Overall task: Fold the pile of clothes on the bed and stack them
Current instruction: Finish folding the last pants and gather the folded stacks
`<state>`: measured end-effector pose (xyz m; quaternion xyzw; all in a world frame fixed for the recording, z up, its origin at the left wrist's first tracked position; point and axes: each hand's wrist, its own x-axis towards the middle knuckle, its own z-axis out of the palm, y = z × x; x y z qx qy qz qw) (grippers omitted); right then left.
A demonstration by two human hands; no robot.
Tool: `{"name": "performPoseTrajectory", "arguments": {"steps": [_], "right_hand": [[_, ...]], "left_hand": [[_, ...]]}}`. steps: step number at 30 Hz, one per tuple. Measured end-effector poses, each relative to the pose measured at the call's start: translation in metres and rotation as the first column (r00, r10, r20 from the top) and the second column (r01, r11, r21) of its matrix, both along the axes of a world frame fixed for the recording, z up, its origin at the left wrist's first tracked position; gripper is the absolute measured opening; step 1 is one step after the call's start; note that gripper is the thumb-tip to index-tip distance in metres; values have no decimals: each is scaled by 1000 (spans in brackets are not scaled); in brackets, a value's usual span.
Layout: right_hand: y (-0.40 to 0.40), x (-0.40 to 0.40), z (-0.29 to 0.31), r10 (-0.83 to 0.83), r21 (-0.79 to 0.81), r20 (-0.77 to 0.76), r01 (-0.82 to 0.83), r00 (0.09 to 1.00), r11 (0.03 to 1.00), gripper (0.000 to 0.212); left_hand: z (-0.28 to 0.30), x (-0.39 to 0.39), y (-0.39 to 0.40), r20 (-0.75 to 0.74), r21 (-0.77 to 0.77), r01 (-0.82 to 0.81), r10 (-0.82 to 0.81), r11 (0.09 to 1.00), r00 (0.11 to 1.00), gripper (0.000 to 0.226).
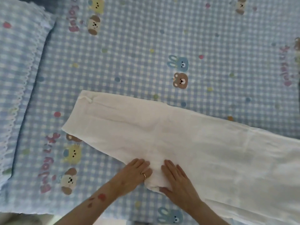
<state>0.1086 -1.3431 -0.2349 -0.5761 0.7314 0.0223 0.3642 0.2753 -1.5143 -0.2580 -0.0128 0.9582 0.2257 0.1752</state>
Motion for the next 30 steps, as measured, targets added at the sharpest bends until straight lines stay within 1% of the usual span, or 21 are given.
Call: {"name": "performPoseTrajectory", "arguments": {"steps": [1, 4, 5, 7, 8, 10, 12, 14, 15, 16, 17, 18, 20, 22, 24, 25, 26, 27, 28, 29, 30], "right_hand": [[8, 0, 2, 25, 11, 2, -25, 1000, 1000, 74], [25, -5, 3, 34, 5, -45, -34, 998, 999, 72], [28, -8, 4, 13, -6, -56, -13, 998, 1000, 73], [35, -8, 5, -51, -100, -63, 44, 997, 994, 63], [39, -6, 6, -81, -135, -55, 73, 995, 988, 61], [49, 2, 5, -86, -170, -26, 80, 996, 982, 66], [70, -6, 7, -101, -156, -43, 93, 994, 983, 74], [101, -38, 10, -230, -118, -207, 210, 951, 971, 75], [117, -58, 12, -305, -90, -292, 291, 906, 952, 73], [138, -81, 17, -364, -60, -359, 369, 859, 928, 72], [160, -101, 22, -402, -29, -398, 427, 824, 904, 70], [184, -119, 28, -416, 11, -418, 462, 808, 887, 69], [222, -137, 37, -389, 42, -394, 439, 833, 898, 75], [251, -134, 41, -355, 17, -346, 385, 868, 923, 81], [269, -131, 44, -340, 18, -342, 368, 876, 930, 79], [276, -136, 41, -382, 10, -365, 414, 849, 910, 76], [288, -147, 41, -459, -13, -409, 498, 789, 867, 73], [299, -162, 41, -533, -35, -454, 583, 714, 811, 71], [311, -178, 42, -584, -50, -484, 646, 651, 761, 72], [324, -191, 45, -608, -70, -502, 671, 616, 738, 72], [336, -198, 46, -605, -87, -502, 660, 618, 746, 70]], "left_hand": [[3, -3, 3, 18, 15, 19, -19, 1000, 1000, 55], [2, -6, 15, -32, 30, 65, -64, 997, 997, 38], [4, -7, 18, -17, 38, 61, -60, 997, 998, 39], [8, -10, 24, 10, 73, -1, 0, 997, 1000, 40], [8, -11, 28, -11, 73, -25, 26, 997, 1000, 34], [10, -12, 38, -22, 44, -20, 21, 999, 1000, 7], [11, -15, 48, 23, 11, 5, -5, 1000, 1000, 21], [9, -18, 58, 57, -40, 6, -4, 999, 998, 21], [11, -19, 59, 103, -42, 2, 3, 999, 995, 33], [5, -20, 65, 115, -25, 26, -23, 999, 993, 55], [5, -23, 66, 146, -8, 22, -20, 1000, 989, 69], [4, -28, 70, 102, -41, 26, -22, 999, 995, 68], [7, -30, 70, -67, -70, 25, -29, 997, 997, 39], [6, -31, 70, -145, -84, 94, -106, 992, 984, 37], [6, -36, 67, -76, -87, 172, -179, 981, 981, 34], [10, -43, 66, -39, -114, 205, -211, 972, 977, 25], [10, -60, 69, 12, -111, 250, -251, 962, 968, 28], [8, -78, 76, 67, -89, 286, -281, 954, 957, 54], [8, -103, 88, 39, -101, 288, -286, 952, 957, 74], [14, -131, 103, 0, -103, 275, -276, 956, 961, 81], [21, -159, 120, -79, -85, 262, -269, 961, 960, 81]]}}
